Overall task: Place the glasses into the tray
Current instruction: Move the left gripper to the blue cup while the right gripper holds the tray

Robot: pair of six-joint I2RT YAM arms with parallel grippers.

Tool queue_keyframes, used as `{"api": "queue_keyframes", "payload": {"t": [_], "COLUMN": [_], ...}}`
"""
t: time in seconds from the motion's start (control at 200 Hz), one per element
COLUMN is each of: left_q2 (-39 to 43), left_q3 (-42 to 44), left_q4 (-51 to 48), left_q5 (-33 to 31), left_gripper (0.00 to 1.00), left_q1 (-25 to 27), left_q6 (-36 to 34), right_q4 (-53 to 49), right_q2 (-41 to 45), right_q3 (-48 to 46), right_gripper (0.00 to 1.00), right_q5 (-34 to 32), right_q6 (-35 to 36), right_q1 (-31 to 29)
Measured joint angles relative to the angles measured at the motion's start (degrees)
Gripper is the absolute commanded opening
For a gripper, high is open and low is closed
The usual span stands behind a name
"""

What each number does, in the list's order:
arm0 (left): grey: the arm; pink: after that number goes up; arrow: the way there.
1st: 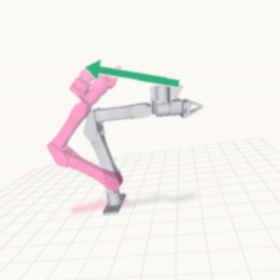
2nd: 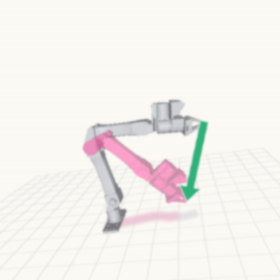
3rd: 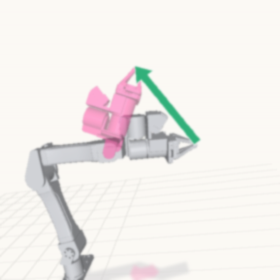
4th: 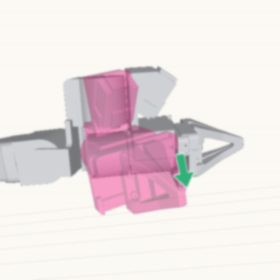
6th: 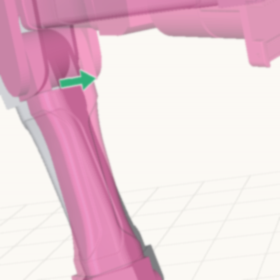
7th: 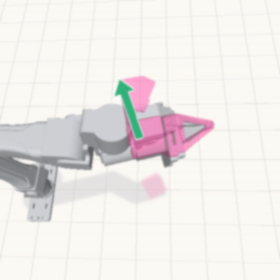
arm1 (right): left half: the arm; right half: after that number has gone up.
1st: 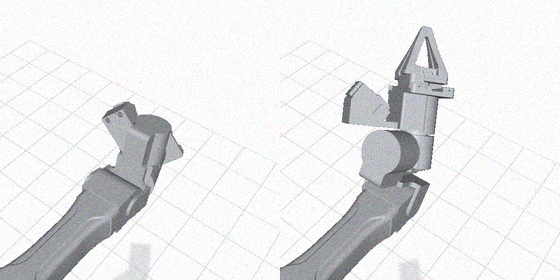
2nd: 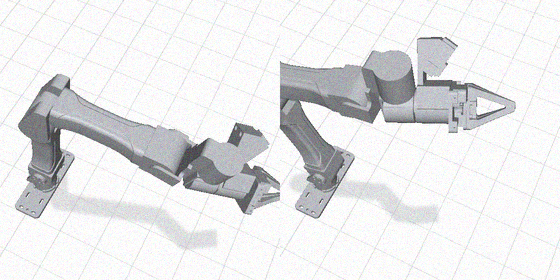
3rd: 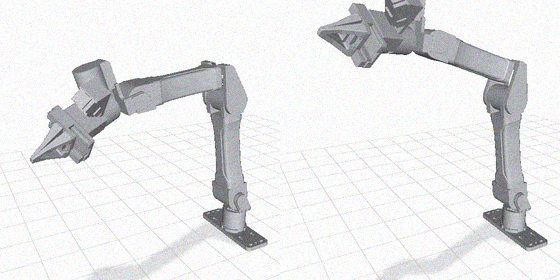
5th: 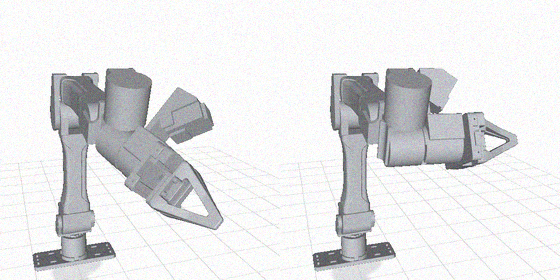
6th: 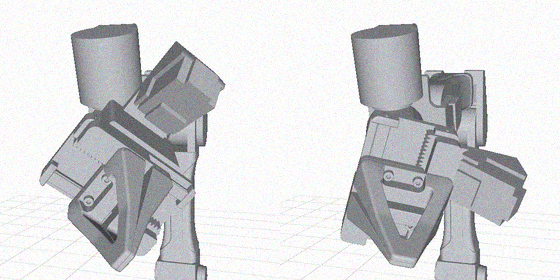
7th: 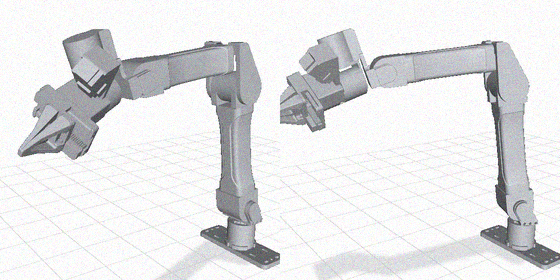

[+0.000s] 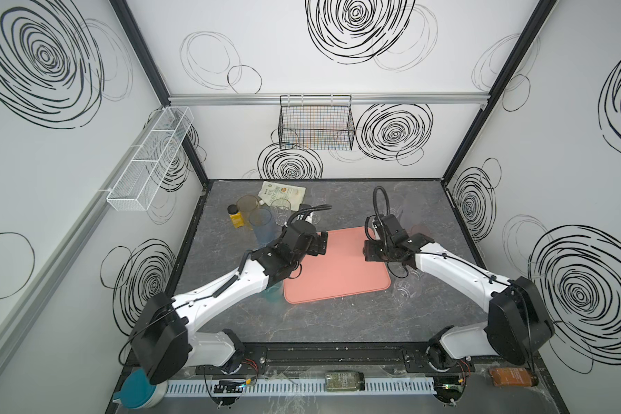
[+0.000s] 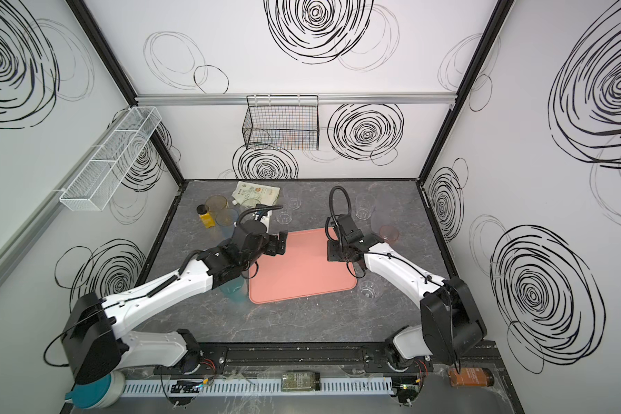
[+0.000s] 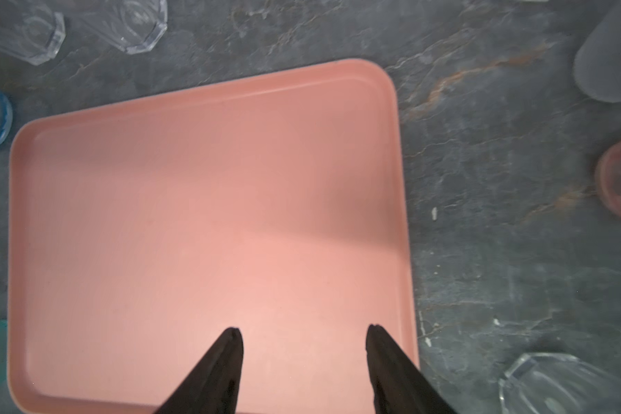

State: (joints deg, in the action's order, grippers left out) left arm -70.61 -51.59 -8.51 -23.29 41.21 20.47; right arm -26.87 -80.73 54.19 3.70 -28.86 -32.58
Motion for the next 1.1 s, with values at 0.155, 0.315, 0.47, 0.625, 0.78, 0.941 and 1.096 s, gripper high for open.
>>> {"api": "queue_keyframes", "payload": {"t": [0.155,0.315,0.47,0.625,0.78,0.941,1.096], "left_q2": [9.4,16.1,18.6,22.6,25.2,26.9,29.1], "left_q3": [3.1,4.6,5.7,9.3,12.3,14.1,15.7], "left_q4": [-6.0,-8.9,-11.9,-13.9,-14.2,-14.0,-14.2], "left_q5": [-2.1,1.9,7.5,11.8,14.1,15.2,15.3], "left_gripper": [0.96,0.96,0.96,0.96,0.96,0.96,0.96], "left_q1": [-4.7,-15.4,-23.4,-27.1,-30.3,-34.4,-39.9], "left_q6": [0.4,1.2,2.0,2.8,4.0,4.6,5.7], "right_q4": [-0.1,0.6,2.0,3.6,4.3,4.1,3.3], "right_q2": [-1.3,-4.3,-7.8,-11.9,-14.7,-19.6,-24.4], "right_q3": [1.8,5.1,9.6,14.8,17.5,23.7,30.5], "right_gripper": [0.59,0.59,0.59,0.59,0.59,0.61,0.61], "right_q5": [0.0,-0.5,-0.3,0.0,1.5,3.5,3.8], "right_q6": [-2.6,-5.4,-7.2,-8.3,-9.2,-9.1,-7.5], "right_q1": [-7.0,-14.8,-21.2,-24.9,-27.3,-30.0,-31.7]}}
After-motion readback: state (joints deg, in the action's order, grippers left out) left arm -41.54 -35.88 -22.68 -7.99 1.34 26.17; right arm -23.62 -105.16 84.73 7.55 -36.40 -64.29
